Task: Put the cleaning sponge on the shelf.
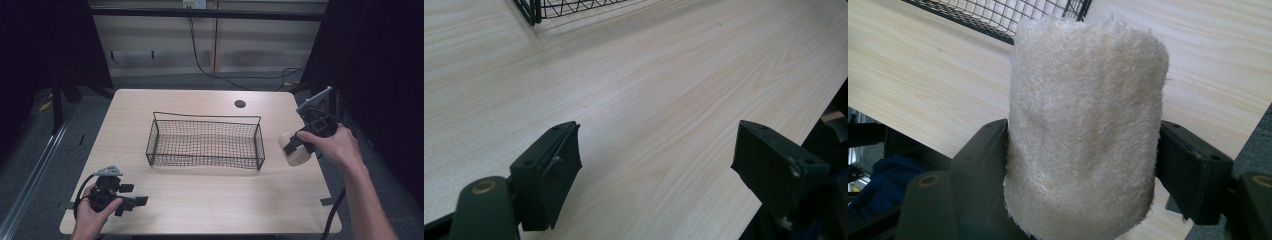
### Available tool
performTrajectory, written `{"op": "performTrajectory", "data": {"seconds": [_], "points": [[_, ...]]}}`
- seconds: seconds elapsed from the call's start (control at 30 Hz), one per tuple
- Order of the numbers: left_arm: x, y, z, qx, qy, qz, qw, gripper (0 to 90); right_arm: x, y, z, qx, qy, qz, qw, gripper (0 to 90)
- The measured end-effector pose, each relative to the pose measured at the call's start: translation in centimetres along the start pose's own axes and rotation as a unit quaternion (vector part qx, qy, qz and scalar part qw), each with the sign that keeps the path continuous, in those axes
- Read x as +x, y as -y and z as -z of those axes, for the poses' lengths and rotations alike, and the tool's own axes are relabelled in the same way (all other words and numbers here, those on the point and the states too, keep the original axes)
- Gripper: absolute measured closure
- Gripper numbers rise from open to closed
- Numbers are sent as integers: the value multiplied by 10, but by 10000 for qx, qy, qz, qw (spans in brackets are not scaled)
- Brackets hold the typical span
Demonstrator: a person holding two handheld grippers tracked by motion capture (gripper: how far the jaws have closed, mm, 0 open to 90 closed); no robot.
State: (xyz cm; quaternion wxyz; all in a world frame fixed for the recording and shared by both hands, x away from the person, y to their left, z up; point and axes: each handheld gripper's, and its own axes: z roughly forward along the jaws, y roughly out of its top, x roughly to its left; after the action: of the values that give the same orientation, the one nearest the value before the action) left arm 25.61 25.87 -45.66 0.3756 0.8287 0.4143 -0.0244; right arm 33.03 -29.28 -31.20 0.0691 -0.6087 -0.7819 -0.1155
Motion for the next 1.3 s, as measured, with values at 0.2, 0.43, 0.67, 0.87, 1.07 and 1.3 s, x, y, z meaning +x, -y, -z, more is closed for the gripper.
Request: {"op": "performTrajectory", "data": {"seconds": [0.2, 0.43, 0.67, 0.87, 1.07, 1.3], "points": [[0, 0, 0, -8, -5, 15, 10000, 189, 10, -8, 2, -21, -44, 151, 9999, 255], [0, 0, 0, -26, -4, 22, 10000, 189, 21, -20, -1, 1, -135, 306, 9994, 255], [0, 0, 1, -38, 7, 33, 10000, 189, 29, -30, -8, -32, -215, 447, 9988, 256], [0, 0, 1, -38, 0, 38, 10000, 189, 36, -38, -16, 1, -262, 518, 9983, 255], [0, 0, 1, -36, 3, 25, 10000, 189, 41, -45, -21, -23, -310, 591, 9978, 256], [0, 0, 1, -40, 15, 12, 10000, 189, 45, -51, -27, -34, -340, 643, 9973, 256]]}}
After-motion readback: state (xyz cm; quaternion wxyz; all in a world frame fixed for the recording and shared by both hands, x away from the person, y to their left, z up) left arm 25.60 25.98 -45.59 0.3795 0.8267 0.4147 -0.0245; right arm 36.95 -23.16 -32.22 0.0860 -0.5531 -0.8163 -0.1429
